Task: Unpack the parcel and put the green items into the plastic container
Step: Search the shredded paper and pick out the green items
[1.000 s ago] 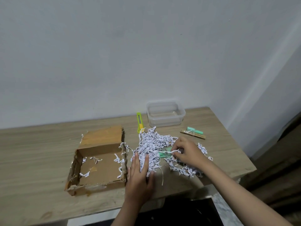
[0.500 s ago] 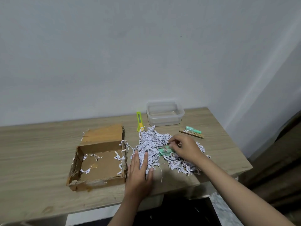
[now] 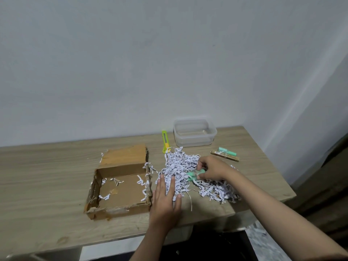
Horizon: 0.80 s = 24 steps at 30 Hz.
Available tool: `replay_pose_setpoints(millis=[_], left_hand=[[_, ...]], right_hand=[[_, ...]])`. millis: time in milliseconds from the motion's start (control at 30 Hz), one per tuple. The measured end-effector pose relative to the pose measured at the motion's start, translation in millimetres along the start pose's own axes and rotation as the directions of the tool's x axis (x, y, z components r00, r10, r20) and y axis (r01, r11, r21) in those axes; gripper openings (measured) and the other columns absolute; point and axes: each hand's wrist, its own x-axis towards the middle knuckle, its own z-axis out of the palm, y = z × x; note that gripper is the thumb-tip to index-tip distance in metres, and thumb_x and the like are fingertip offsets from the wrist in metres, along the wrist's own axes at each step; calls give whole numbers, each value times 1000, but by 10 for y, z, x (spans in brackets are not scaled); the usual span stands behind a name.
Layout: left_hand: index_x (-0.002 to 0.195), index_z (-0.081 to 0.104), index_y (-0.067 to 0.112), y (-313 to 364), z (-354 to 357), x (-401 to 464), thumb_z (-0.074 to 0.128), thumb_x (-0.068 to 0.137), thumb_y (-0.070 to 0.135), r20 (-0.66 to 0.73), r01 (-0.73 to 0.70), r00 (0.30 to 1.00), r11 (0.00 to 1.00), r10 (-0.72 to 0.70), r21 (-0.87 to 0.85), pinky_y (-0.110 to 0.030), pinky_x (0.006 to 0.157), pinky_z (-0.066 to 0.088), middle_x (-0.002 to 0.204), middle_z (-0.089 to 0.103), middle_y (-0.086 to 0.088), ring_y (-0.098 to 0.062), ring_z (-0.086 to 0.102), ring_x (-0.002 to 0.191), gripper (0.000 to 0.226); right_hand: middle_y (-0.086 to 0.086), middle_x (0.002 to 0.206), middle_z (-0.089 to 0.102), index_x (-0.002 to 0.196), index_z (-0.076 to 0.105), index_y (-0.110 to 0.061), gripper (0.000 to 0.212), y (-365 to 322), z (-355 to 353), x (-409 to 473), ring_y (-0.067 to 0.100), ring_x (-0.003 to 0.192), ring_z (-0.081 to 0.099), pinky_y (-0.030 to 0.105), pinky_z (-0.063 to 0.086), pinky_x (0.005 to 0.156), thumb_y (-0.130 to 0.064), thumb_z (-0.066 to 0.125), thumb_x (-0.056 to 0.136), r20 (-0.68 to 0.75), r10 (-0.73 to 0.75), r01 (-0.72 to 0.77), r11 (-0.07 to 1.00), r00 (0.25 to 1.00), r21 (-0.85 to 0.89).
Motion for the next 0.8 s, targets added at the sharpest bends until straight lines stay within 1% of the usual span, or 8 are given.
replay_pose_setpoints(millis=[167, 300, 400, 467, 533, 633, 733, 800], left_hand=[[148, 9, 39, 3, -5, -2, 30, 89, 46, -5, -1, 1000, 1000, 1, -18, -25, 112, -2, 156, -9, 8, -13, -8, 146, 64], [148, 7, 40, 4, -10, -14, 30, 90, 46, -5, -3, 1000, 1000, 3, -26, -25, 114, -4, 157, -11, 6, -13, -9, 146, 63], [148, 7, 39, -7, -11, -20, 24, 88, 51, -7, -10, 1000, 1000, 10, -29, -25, 114, -6, 158, -10, 5, -13, -10, 146, 63], [148, 6, 39, -18, -10, -20, 24, 89, 51, -8, -10, 1000, 1000, 10, -22, -23, 113, -7, 157, -12, 6, -13, -11, 146, 63], [148, 5, 40, -21, -7, -19, 28, 90, 48, -4, -9, 1000, 1000, 8, -23, -23, 112, -7, 158, -11, 5, -11, -12, 145, 62], [148, 5, 40, -16, -12, -17, 28, 90, 47, -2, -5, 1000, 1000, 5, -23, -23, 112, -7, 159, -9, 4, -11, -12, 145, 63], [148, 6, 39, -21, -3, -22, 24, 88, 51, -5, -5, 1000, 1000, 5, -24, -24, 113, -5, 159, -8, 4, -11, -11, 145, 64], [148, 6, 39, -21, 0, -30, 19, 85, 55, -9, 0, 1000, 999, 0, -32, -25, 113, -4, 159, -8, 5, -11, -11, 145, 66]], right_hand=[[-5, 100, 64, 99, 59, -25, 50, -11, -46, 4, 17, 89, 61, 38, 52, 84, -46, 81, 60, 95, 96, -94, 995, 991, -28], [-1, 93, 67, 91, 58, -22, 52, -37, -91, -11, 19, 82, 64, 37, 53, 77, -47, 85, 53, 153, 139, -136, 990, 978, -29], [-2, 90, 64, 86, 54, -24, 53, -70, -90, -43, 18, 81, 62, 38, 52, 73, -44, 85, 48, 40, 80, -75, 991, 996, -114], [-6, 96, 57, 86, 52, -28, 54, -82, -76, -73, 15, 84, 56, 38, 49, 79, -48, 83, 46, -64, 11, -21, 989, 998, -149], [-7, 104, 49, 91, 52, -31, 55, -90, -91, -109, 14, 90, 52, 40, 45, 88, -49, 81, 47, -139, -36, 20, 993, 990, -116], [-7, 107, 42, 98, 53, -32, 55, -128, -157, -188, 12, 94, 45, 36, 37, 90, -47, 79, 52, -247, -116, 85, 987, 962, -135], [-10, 106, 45, 101, 51, -32, 51, -169, -206, -267, 10, 98, 43, 35, 35, 91, -45, 77, 60, -290, -183, 141, 977, 939, -160], [-11, 107, 49, 100, 50, -34, 49, -175, -227, -302, 11, 98, 49, 33, 40, 89, -37, 80, 61, -301, -182, 172, 983, 936, -57]])
